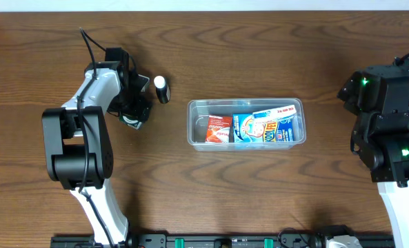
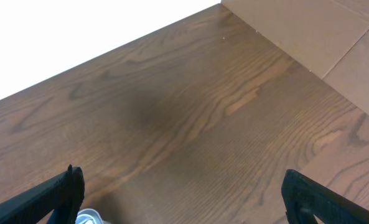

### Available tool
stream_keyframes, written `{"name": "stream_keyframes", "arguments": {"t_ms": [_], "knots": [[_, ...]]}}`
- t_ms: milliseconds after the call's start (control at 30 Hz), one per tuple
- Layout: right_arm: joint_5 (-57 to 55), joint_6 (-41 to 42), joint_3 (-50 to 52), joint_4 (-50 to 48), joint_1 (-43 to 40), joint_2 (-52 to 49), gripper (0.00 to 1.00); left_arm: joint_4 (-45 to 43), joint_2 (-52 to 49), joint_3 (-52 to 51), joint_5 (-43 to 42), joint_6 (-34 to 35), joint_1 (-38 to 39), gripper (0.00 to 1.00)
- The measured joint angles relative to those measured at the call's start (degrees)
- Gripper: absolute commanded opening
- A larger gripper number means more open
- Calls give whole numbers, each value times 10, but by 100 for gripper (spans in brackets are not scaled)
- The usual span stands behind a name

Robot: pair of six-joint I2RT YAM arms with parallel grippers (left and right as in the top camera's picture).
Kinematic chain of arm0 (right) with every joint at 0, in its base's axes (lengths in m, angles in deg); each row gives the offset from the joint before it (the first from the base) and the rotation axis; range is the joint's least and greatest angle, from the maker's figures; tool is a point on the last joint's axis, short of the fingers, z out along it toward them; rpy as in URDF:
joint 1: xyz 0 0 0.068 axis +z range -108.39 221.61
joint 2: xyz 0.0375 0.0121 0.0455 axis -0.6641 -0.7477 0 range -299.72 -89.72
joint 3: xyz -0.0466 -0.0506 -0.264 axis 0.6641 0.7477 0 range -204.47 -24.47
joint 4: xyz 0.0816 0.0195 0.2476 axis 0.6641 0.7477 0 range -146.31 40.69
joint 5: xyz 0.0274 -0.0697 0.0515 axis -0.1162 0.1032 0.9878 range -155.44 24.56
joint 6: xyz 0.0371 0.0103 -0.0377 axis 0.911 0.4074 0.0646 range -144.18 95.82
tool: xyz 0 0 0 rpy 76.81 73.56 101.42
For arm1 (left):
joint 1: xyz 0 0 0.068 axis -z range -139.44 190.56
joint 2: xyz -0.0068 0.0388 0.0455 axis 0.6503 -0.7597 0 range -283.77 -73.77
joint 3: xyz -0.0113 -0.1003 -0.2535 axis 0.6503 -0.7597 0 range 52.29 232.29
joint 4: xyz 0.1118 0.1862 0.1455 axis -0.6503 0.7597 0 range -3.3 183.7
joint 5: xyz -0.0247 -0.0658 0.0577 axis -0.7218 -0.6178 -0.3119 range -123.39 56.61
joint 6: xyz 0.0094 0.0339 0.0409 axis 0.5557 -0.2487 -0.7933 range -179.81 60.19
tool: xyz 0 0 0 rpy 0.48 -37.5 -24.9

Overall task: Pack container
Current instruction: 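Lift the green tin and move it toward the container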

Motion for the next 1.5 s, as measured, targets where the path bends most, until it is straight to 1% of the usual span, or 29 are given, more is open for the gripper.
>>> {"name": "stream_keyframes", "arguments": {"t_ms": [33, 67, 233, 533, 733, 800, 833, 933, 1200, 1333, 1500], "knots": [[0, 0, 0, 0, 0, 0, 99, 2, 0, 0, 1, 1, 0, 63], [0, 0, 0, 0, 0, 0, 99, 4, 0, 0, 1, 0, 0, 61], [0, 0, 0, 0, 0, 0, 99, 5, 0, 0, 1, 13, 0, 61], [0, 0, 0, 0, 0, 0, 99, 10, 1, 0, 1, 59, -1, 61], [0, 0, 0, 0, 0, 0, 99, 43, 4, 4, 3, 105, -1, 60], [0, 0, 0, 0, 0, 0, 99, 60, 15, 10, 3, 123, -1, 54], [0, 0, 0, 0, 0, 0, 99, 63, 21, 13, 3, 130, -1, 53], [0, 0, 0, 0, 0, 0, 99, 84, 62, 30, 3, 169, 0, 53], [0, 0, 0, 0, 0, 0, 99, 118, 222, 47, -3, 279, 15, 53], [0, 0, 0, 0, 0, 0, 99, 119, 286, 47, -40, 325, 58, 53], [0, 0, 0, 0, 0, 0, 99, 98, 324, 47, -67, 364, 145, 53]]}}
